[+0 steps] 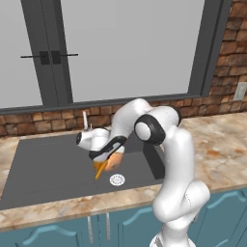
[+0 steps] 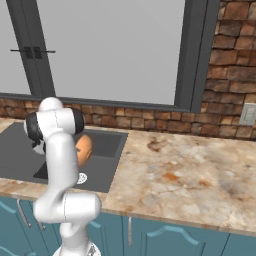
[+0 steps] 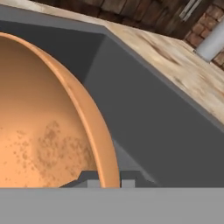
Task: Dump the orange and carrot from the bowl so the bowl can be washed. Place the bowl in the sink after clearing the leftovers.
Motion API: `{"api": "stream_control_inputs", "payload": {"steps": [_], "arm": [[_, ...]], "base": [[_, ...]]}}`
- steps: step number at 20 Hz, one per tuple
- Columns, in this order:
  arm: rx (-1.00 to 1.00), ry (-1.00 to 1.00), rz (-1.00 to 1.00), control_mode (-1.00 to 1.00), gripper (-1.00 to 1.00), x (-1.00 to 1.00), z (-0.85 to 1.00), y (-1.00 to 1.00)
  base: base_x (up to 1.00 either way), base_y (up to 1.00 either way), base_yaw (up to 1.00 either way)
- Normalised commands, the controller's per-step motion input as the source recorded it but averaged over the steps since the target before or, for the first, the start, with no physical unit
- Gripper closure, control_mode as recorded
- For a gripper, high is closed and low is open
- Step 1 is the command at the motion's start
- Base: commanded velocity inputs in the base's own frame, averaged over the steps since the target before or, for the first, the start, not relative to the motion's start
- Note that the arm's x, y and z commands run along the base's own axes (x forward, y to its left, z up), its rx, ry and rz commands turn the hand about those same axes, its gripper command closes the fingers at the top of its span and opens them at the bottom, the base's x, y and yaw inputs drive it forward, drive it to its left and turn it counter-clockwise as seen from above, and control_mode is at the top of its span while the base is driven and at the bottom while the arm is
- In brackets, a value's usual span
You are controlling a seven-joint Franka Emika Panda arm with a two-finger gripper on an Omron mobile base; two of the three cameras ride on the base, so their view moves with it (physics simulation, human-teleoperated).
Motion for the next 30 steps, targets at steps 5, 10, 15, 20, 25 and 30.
{"api": "stream_control_inputs", "payload": {"steps": [5, 10, 15, 20, 25, 30], "arm": [[0.38, 0.11, -0.06, -1.00, 1.00, 0.00, 0.00, -0.47], [0.37, 0.14, -0.04, -1.00, 1.00, -0.02, -0.02, -0.52], [0.37, 0.07, -0.01, -1.00, 1.00, -0.03, -0.17, -0.58], [0.33, 0.01, -0.03, -1.00, 1.00, -0.12, -0.45, -0.35], [0.17, 0.02, -0.02, -1.00, 1.00, -0.22, -0.72, -0.21], [-0.01, 0.00, 0.00, -1.00, -1.00, 0.00, -0.05, 0.00]], "base": [[0.00, 0.00, 0.00], [0.00, 0.00, 0.00], [0.00, 0.00, 0.00], [0.00, 0.00, 0.00], [0.00, 0.00, 0.00], [0.00, 0.00, 0.00]]}}
